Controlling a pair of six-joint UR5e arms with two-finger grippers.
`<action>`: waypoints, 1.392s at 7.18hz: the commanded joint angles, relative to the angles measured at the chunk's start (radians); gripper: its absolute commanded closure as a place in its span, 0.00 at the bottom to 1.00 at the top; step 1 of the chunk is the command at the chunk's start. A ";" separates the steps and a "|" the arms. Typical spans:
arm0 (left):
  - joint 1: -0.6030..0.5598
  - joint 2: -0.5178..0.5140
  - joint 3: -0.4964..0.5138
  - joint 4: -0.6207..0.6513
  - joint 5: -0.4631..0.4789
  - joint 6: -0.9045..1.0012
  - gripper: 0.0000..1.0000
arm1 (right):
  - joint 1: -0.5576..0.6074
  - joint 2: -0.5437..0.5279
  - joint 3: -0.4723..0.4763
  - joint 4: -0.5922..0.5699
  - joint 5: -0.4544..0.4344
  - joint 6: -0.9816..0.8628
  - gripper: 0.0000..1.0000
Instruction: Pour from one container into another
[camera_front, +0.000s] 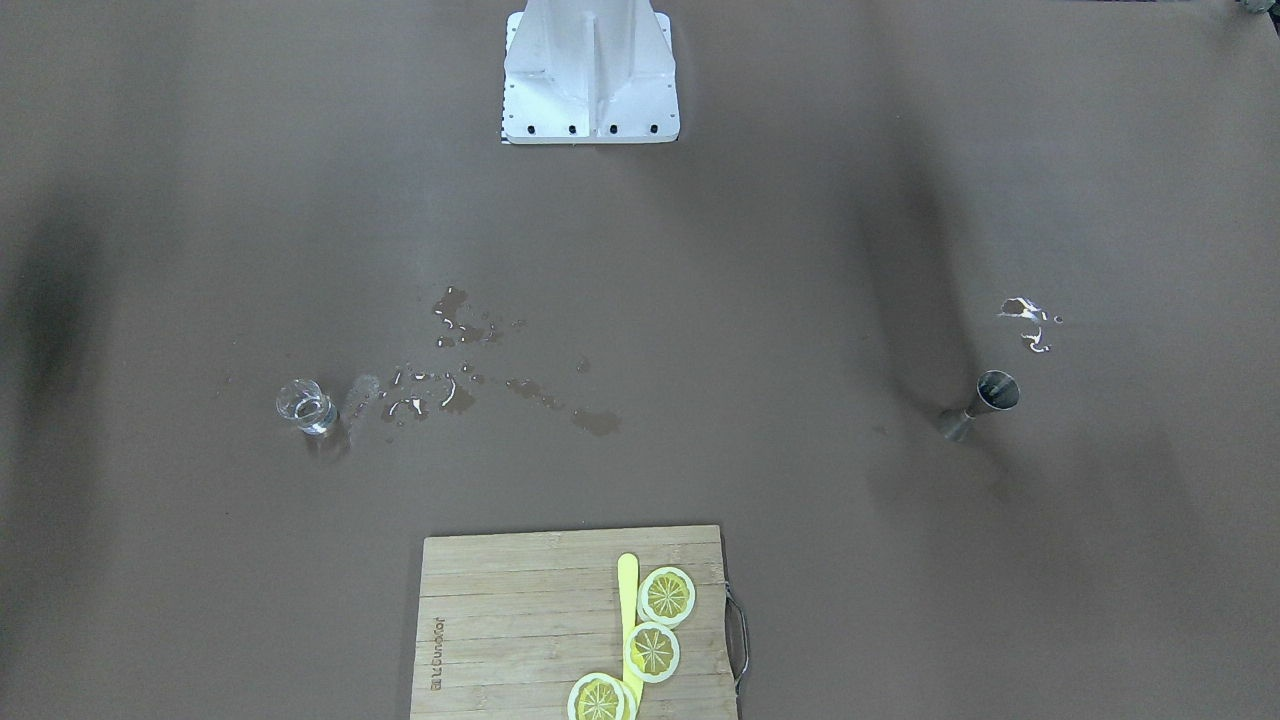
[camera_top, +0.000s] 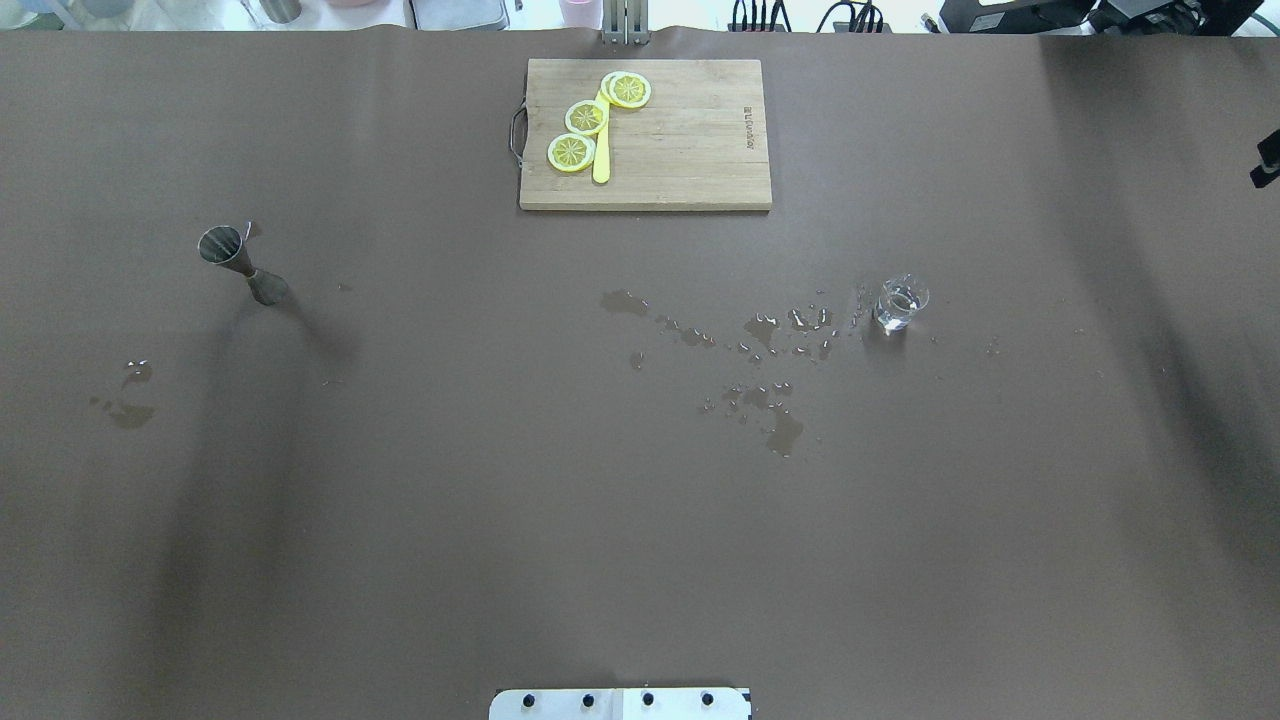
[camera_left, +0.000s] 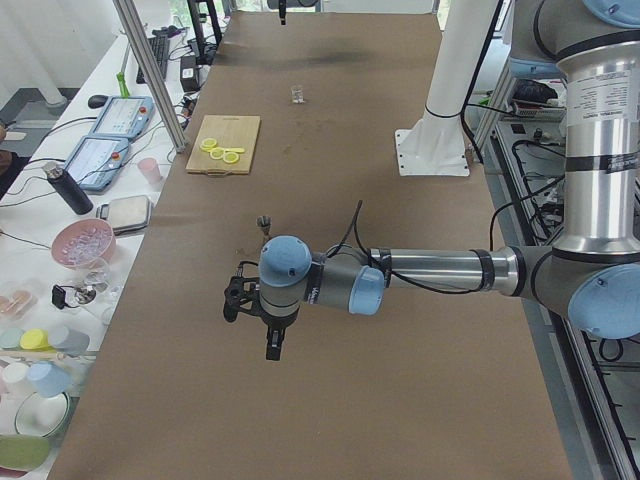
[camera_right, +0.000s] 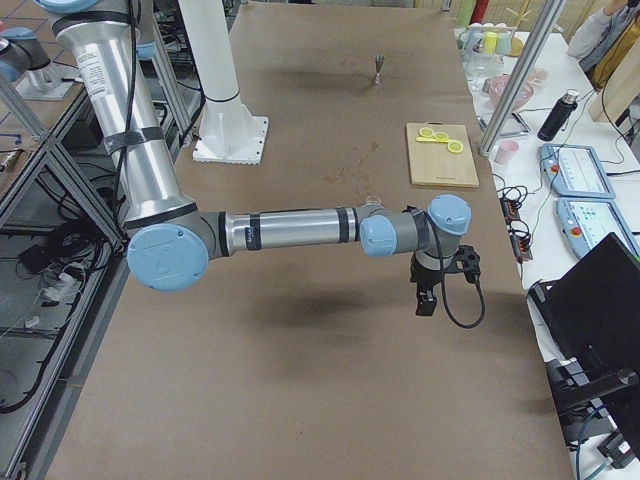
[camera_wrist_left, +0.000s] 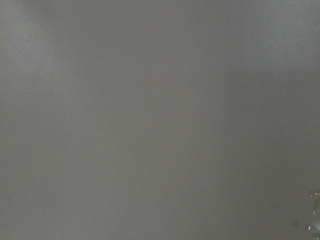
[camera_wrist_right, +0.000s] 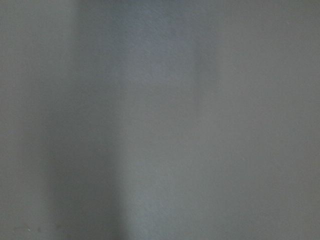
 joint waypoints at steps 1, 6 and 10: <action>-0.001 0.000 -0.003 0.008 0.005 0.008 0.01 | 0.060 -0.162 0.134 -0.004 0.013 0.006 0.00; -0.003 0.000 -0.006 0.008 0.005 0.009 0.01 | 0.120 -0.365 0.301 -0.002 0.024 0.006 0.00; -0.003 0.000 -0.004 0.008 0.007 0.009 0.01 | 0.120 -0.363 0.302 0.005 0.027 -0.002 0.00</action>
